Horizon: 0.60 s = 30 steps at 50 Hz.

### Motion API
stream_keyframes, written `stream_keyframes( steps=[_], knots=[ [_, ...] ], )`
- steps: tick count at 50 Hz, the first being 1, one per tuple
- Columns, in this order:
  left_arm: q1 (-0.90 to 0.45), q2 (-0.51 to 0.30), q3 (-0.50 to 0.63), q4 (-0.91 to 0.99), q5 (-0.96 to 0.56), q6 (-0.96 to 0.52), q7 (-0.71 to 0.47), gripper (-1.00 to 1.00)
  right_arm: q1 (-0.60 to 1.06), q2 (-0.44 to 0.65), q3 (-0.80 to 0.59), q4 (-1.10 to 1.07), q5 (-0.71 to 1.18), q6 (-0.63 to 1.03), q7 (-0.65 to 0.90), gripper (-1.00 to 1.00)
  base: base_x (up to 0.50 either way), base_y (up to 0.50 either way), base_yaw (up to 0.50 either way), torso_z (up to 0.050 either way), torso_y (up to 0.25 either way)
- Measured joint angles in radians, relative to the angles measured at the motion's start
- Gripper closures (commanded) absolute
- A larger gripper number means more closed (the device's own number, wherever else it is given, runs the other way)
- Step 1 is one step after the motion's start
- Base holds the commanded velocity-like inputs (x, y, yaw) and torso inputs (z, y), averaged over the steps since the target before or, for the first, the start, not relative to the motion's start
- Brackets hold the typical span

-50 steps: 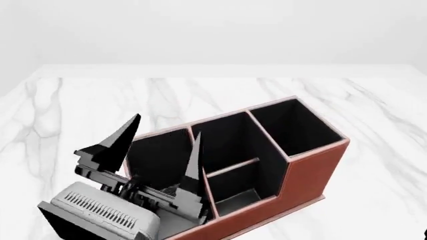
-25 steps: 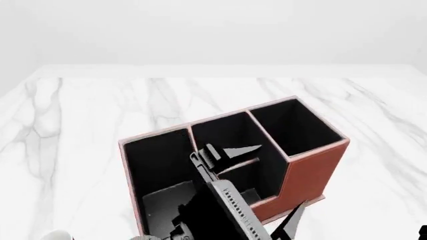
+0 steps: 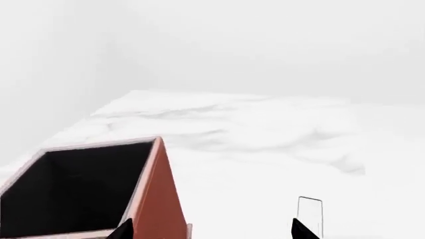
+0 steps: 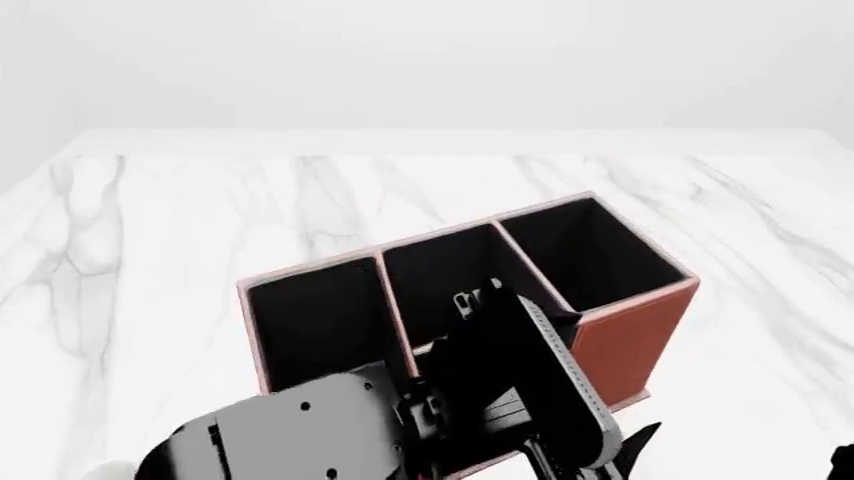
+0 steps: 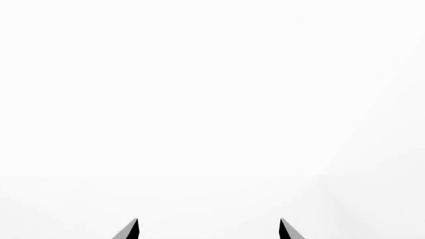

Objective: Pick up the book and place it in the back compartment of the caddy.

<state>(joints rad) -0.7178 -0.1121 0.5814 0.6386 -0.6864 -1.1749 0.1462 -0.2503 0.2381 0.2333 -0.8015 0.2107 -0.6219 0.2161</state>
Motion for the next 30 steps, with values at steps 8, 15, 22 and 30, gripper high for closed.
stream_keyframes(
  steps=[8, 15, 22, 30],
  knots=[
    [-0.041, 0.052, -0.095, -0.084, -0.174, -0.099, -0.041, -1.00, 0.000, 0.003, -0.003, 0.005, -0.001, -0.002, 0.004, -1.00, 0.00, 0.00, 0.00, 0.000, 0.000],
    [-0.070, 0.069, -0.135, -0.153, -0.307, -0.121, -0.098, -1.00, 0.000, 0.005, -0.007, 0.009, -0.003, -0.004, 0.007, -1.00, 0.00, 0.00, 0.00, 0.000, 0.000],
    [-0.081, 0.067, -0.109, -0.194, -0.359, -0.107, -0.112, -1.00, -0.001, 0.007, -0.010, 0.013, -0.005, -0.007, 0.010, -1.00, 0.00, 0.00, 0.00, 0.000, 0.000],
    [-0.109, 0.052, -0.030, -0.225, -0.355, -0.077, -0.082, -1.00, -0.002, 0.010, -0.013, 0.016, -0.004, -0.010, 0.013, -1.00, 0.00, 0.00, 0.00, 0.000, 0.000]
  ],
)
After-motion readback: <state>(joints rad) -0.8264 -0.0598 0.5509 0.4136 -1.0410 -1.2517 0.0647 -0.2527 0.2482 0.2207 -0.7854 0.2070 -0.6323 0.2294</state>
